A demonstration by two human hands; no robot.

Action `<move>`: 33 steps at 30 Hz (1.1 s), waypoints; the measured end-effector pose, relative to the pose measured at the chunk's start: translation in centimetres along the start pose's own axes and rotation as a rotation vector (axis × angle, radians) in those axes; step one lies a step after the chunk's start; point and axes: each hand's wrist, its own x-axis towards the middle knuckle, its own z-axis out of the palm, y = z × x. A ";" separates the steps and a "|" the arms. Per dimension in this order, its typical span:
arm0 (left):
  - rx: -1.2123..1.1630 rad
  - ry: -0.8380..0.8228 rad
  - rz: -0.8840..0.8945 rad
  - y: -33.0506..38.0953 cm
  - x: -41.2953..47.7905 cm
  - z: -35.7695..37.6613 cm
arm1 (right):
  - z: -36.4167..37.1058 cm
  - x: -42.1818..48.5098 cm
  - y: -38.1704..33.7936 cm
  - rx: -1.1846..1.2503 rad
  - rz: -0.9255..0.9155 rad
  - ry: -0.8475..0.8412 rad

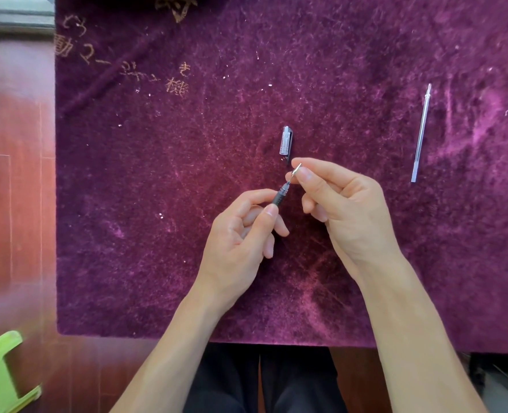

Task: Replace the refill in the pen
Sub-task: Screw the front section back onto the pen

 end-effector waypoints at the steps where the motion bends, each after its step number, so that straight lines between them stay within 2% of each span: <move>1: 0.001 -0.002 0.000 0.0 0.0 0.0 | 0.0 0.0 0.0 -0.006 -0.003 0.000; 19: 0.017 -0.036 0.008 -0.1 0.0 -0.2 | 0.0 -0.9 0.3 -0.187 -0.005 -0.053; 33: -0.006 -0.031 0.042 0.0 -0.1 0.0 | 0.4 -1.0 0.3 -0.212 -0.019 0.011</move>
